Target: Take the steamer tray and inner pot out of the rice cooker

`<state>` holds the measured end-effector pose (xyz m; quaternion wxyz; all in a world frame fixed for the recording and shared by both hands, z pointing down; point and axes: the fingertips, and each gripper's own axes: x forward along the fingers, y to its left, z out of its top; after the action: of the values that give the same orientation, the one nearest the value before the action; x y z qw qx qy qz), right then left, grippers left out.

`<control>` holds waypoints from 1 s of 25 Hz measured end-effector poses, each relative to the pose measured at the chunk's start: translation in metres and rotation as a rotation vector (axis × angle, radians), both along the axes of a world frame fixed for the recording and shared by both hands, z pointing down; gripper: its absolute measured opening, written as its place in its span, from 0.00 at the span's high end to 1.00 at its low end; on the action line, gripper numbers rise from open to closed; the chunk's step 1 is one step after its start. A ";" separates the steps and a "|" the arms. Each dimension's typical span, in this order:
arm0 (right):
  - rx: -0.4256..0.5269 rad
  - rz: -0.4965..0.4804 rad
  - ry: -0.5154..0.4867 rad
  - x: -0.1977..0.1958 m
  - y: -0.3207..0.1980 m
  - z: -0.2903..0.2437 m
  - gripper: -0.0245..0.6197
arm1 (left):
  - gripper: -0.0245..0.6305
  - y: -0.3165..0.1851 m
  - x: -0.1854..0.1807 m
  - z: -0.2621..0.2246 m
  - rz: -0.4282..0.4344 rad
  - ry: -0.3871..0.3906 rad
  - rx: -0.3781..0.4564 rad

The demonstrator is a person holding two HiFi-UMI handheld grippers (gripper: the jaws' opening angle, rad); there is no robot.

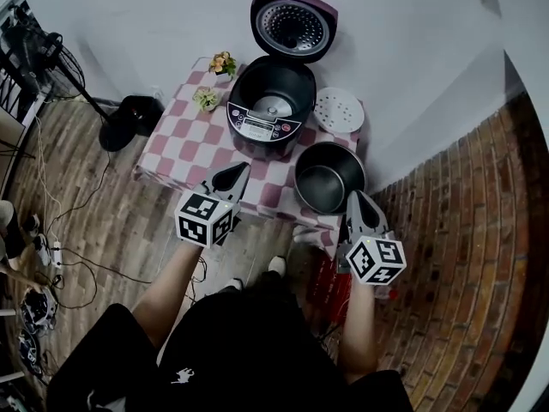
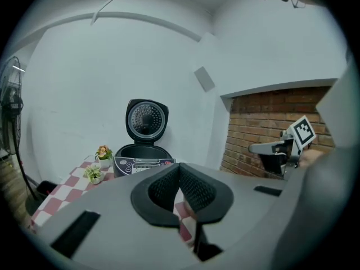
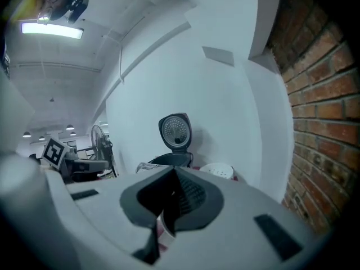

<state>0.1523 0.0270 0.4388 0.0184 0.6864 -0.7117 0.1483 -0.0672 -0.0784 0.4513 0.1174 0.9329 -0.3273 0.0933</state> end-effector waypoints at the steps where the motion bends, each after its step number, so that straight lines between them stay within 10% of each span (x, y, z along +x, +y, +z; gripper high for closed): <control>1: -0.001 0.016 0.009 -0.005 0.006 -0.004 0.96 | 0.96 0.003 -0.005 -0.004 0.005 -0.002 0.014; 25: 0.087 0.051 0.079 -0.090 0.100 -0.057 0.96 | 0.96 0.081 -0.073 -0.056 0.016 0.031 0.178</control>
<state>0.0627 0.1270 0.3823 0.0128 0.7097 -0.6985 0.0904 -0.1402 0.0025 0.3956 0.0383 0.9437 -0.3248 0.0505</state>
